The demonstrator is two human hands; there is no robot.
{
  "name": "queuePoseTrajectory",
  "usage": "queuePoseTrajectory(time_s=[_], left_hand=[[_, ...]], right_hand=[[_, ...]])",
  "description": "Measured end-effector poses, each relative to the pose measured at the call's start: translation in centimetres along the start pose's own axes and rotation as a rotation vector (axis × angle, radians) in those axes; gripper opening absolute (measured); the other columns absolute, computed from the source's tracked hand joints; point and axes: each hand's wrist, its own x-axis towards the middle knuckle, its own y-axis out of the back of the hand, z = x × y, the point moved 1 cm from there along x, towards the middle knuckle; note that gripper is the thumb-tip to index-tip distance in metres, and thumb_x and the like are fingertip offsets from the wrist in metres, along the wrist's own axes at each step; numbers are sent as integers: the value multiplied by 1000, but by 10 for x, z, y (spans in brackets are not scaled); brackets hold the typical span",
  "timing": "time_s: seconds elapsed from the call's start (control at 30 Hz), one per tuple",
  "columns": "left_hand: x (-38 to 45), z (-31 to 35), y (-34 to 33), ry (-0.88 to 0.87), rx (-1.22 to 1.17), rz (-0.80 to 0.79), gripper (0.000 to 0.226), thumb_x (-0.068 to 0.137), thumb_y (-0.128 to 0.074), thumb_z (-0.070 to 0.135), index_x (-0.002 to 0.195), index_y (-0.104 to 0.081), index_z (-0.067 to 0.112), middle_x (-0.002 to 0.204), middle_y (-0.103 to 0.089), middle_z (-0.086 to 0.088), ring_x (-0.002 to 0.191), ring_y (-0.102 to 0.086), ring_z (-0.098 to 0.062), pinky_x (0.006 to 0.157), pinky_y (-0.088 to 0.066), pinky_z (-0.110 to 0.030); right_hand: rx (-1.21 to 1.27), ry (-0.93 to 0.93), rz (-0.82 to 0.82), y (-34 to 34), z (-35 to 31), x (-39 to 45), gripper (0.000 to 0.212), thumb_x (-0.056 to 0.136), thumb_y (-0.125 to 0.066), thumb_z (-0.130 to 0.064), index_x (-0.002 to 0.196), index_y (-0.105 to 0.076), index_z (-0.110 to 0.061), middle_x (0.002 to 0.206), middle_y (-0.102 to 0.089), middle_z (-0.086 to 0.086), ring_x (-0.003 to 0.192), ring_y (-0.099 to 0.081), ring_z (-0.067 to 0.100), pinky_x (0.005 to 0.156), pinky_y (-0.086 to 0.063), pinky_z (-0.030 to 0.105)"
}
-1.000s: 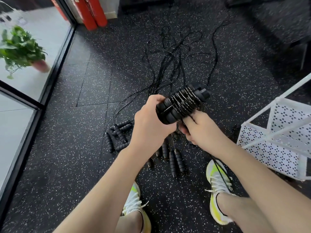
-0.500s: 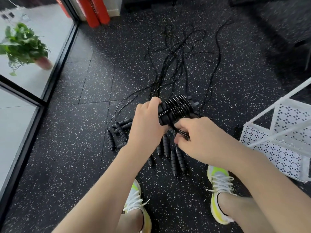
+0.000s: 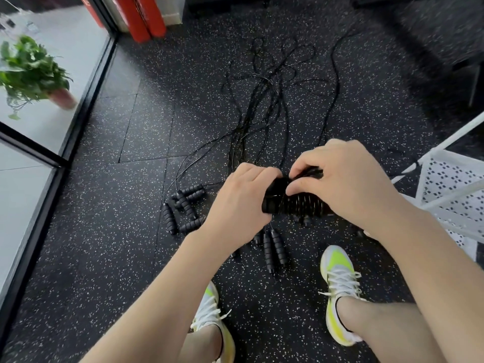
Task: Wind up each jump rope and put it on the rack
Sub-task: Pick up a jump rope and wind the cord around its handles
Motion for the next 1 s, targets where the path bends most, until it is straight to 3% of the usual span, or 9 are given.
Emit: queuePoseTrajectory(time_s=[0.1, 0.27, 0.33, 0.43, 0.57, 0.73, 0.83, 0.9, 1.0], left_hand=[[0, 0, -2, -72, 3, 0, 52, 74, -76, 6, 123, -63, 16, 109, -64, 7, 110, -49, -21, 93, -49, -45], [-2, 6, -1, -105, -39, -47, 58, 74, -77, 5, 126, -59, 24, 113, -56, 21, 119, -43, -15, 97, -45, -46], [-3, 8, 0, -95, -104, -64, 58, 74, -77, 2, 126, -59, 22, 112, -55, 21, 120, -42, -14, 100, -42, -36], [-4, 14, 5, -26, -227, -98, 62, 70, -79, -1, 124, -60, 21, 113, -59, 14, 122, -44, -11, 96, -37, -14], [-6, 28, 17, 119, -433, -138, 73, 69, -80, 0, 120, -49, 42, 119, -58, 17, 110, -58, -4, 88, -45, -18], [-3, 30, 28, 164, -542, -59, 71, 71, -90, 7, 120, -47, 36, 115, -66, 16, 99, -65, -5, 85, -49, -17], [-1, 26, 28, 240, -563, -16, 76, 69, -95, 18, 127, -48, 33, 114, -66, 25, 107, -62, 5, 90, -41, -5], [2, 20, 25, 287, -559, 37, 80, 67, -96, 26, 131, -49, 35, 115, -66, 28, 112, -60, 9, 95, -40, -7], [5, 13, 22, 350, -531, 117, 80, 66, -96, 31, 133, -52, 39, 116, -67, 25, 111, -58, 12, 97, -40, -7]], right_hand=[[59, 45, -50, -1, 10, 4, 16, 72, -75, -56, 80, -72, -42, 80, -64, -20, 94, -49, 11, 97, -36, 42], [308, -64, -140, 5, 25, 5, 11, 75, -85, -35, 80, -77, -40, 83, -65, -13, 87, -57, -3, 73, -39, 10], [427, -84, -189, 4, 30, 5, 11, 76, -85, -29, 81, -78, -36, 82, -71, -17, 81, -63, -4, 73, -42, 11], [648, -103, -229, 2, 39, 7, 11, 72, -82, -30, 82, -79, -27, 78, -76, -4, 72, -68, 7, 74, -53, 19], [890, -156, -283, 0, 46, 8, 16, 74, -75, -24, 88, -77, -15, 75, -75, 0, 65, -67, 7, 61, -54, 17], [869, -219, -289, -22, 43, 8, 17, 99, -54, -8, 88, -67, -7, 66, -70, -8, 58, -63, -1, 55, -48, 10], [768, -471, -255, -35, 39, -1, 43, 104, -41, 4, 70, -49, -21, 59, -53, -11, 58, -53, -2, 53, -37, 2], [753, -419, -233, -41, 26, -4, 44, 101, -42, 6, 66, -46, -19, 57, -45, -8, 51, -50, 0, 59, -40, 7], [839, -367, -192, -51, 6, -2, 35, 107, -39, -5, 75, -49, -14, 46, -46, -9, 44, -44, 14, 52, -44, 31]])
